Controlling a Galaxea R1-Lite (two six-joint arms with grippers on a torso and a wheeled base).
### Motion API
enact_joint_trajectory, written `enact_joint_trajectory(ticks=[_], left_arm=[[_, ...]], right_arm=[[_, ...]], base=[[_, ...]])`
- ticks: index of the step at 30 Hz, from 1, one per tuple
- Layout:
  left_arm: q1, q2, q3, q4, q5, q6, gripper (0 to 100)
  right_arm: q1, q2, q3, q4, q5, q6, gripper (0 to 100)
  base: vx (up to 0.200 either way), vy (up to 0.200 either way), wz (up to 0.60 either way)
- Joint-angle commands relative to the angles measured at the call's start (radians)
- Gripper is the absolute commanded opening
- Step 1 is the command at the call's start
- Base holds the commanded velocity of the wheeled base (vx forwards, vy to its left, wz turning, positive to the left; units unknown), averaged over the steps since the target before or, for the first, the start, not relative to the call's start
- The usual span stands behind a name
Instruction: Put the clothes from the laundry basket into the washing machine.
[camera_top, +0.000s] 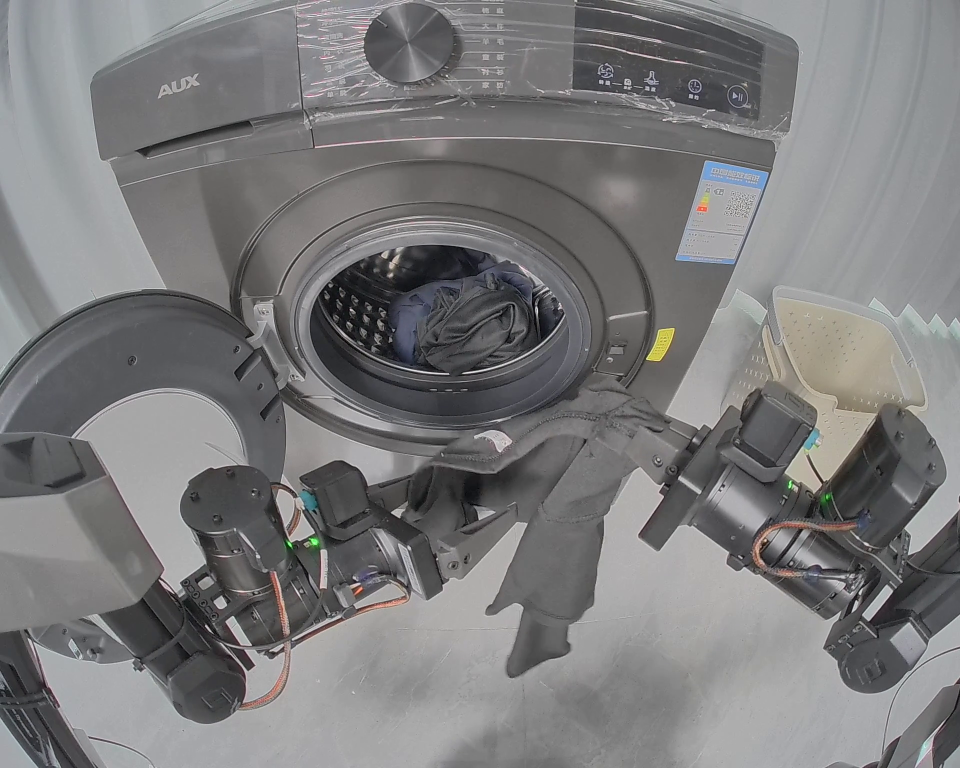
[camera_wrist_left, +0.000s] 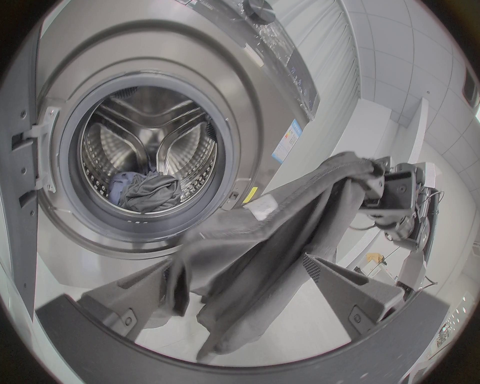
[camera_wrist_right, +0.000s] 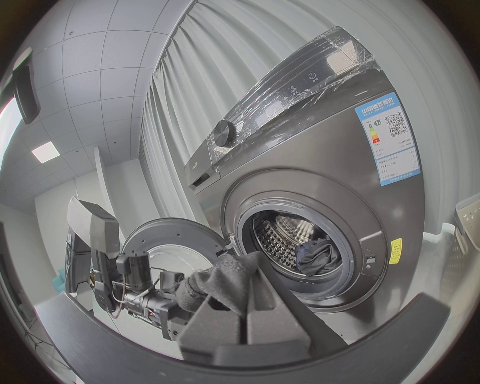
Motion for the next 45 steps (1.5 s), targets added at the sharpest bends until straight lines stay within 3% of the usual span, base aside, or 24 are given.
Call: enact_joint_trajectory(ticks=[1,7,21,26,31,45], left_arm=[[0.019,0.051,0.012,-0.001,-0.002,0.007,100],[0.048,0.109,0.015,-0.001,-0.002,0.061,100],[0.08,0.14,0.048,-0.002,-0.004,0.066,100],[0.072,0.163,0.071,-0.004,-0.007,0.09,100],[0.076,0.209,0.038,-0.004,-0.021,0.106,100],[0.062,0.245,-0.063,-0.005,-0.019,0.104,100]], right_arm=[[-0.001,-0.001,-0.014,0.0,0.0,0.001,0],[-0.001,-0.001,-0.014,0.0,0.0,0.002,0],[-0.003,-0.001,-0.017,0.0,0.0,0.001,0],[-0.02,0.01,-0.028,0.0,0.0,0.002,0],[-0.018,0.01,-0.028,0.0,0.0,0.002,0],[-0.015,0.011,-0.025,0.0,-0.001,0.002,0]], base=[[0.0,0.0,0.0],[0.0,0.0,0.0],[0.0,0.0,0.0],[0.0,0.0,0.0],[0.0,0.0,0.0],[0.0,0.0,0.0]])
